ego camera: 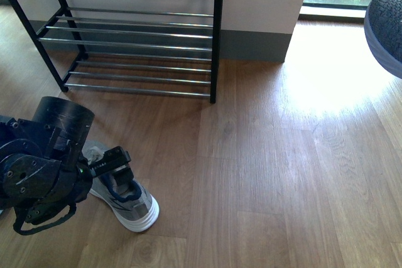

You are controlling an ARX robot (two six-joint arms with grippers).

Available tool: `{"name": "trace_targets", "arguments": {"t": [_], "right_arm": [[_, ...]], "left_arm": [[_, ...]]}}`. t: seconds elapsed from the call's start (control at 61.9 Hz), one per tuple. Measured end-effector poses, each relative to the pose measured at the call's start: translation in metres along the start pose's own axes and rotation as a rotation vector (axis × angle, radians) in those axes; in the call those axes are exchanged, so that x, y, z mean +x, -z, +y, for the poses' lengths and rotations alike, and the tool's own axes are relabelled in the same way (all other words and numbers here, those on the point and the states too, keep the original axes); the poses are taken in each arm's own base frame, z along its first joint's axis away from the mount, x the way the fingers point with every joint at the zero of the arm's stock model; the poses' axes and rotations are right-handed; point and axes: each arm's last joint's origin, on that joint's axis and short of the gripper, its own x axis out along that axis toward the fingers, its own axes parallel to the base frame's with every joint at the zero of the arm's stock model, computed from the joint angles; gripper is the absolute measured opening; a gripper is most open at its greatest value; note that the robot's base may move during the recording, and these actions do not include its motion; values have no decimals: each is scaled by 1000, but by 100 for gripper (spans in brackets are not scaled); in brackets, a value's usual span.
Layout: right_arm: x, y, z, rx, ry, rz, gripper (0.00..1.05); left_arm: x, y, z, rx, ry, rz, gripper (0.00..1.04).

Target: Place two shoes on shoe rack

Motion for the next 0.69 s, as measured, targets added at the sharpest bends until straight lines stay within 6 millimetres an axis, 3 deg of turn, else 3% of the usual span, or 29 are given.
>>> {"name": "trace_targets", "arguments": {"t": [0.388, 0.695], "right_arm": [[0, 0, 0, 0, 0, 0, 1], [0, 0, 0, 0, 0, 0, 1]], "left_arm": [[-10, 6, 19, -21, -3, -19, 95], [-20, 10, 18, -4, -6, -35, 95]]}}
